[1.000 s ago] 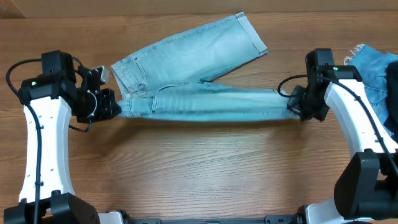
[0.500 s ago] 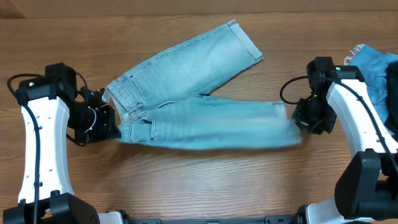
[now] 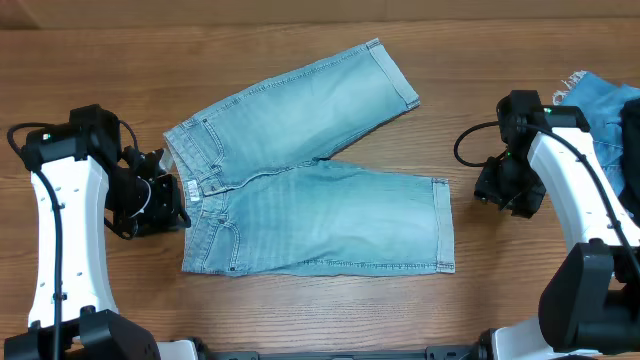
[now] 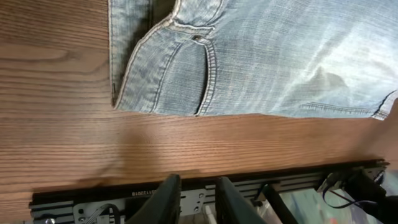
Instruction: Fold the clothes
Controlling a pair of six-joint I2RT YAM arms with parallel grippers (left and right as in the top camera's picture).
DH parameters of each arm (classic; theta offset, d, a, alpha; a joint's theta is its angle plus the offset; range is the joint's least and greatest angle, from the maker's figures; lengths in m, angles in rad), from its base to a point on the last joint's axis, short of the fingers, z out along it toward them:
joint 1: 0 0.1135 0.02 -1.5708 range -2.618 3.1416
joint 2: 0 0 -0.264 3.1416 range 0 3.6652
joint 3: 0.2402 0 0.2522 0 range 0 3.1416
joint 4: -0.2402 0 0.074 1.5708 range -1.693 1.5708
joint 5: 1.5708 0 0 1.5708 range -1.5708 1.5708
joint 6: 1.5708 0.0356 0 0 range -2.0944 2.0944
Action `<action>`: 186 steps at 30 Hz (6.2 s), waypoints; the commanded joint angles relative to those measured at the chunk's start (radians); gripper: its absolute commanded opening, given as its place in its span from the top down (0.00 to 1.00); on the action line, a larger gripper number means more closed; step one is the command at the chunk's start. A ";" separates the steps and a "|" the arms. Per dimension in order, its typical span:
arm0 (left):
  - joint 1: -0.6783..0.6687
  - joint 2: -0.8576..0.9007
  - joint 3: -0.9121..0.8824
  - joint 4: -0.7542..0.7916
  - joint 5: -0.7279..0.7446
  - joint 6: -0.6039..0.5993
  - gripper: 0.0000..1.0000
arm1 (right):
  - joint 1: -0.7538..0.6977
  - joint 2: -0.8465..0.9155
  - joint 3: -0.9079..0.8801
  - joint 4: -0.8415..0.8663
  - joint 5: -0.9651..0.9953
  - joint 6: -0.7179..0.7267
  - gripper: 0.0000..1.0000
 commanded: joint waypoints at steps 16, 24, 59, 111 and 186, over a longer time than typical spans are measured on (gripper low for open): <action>-0.097 0.097 -0.109 0.626 0.003 -0.134 0.37 | 0.008 -0.019 0.026 0.286 -0.619 -0.345 0.42; -0.080 0.323 -0.118 0.895 -0.026 -0.218 0.39 | 0.007 -0.019 0.026 0.262 -0.631 -0.393 0.40; -0.029 0.361 0.155 1.088 -0.061 -0.218 0.12 | 0.005 -0.017 0.026 0.299 -0.466 -0.241 0.22; -0.032 0.011 -0.275 0.579 -0.108 -0.210 0.26 | 0.106 -0.019 -0.591 0.459 -0.791 -0.192 0.33; -0.152 0.011 -0.595 0.621 0.086 -0.329 0.29 | -0.041 -0.104 -0.267 0.425 -0.306 -0.043 0.96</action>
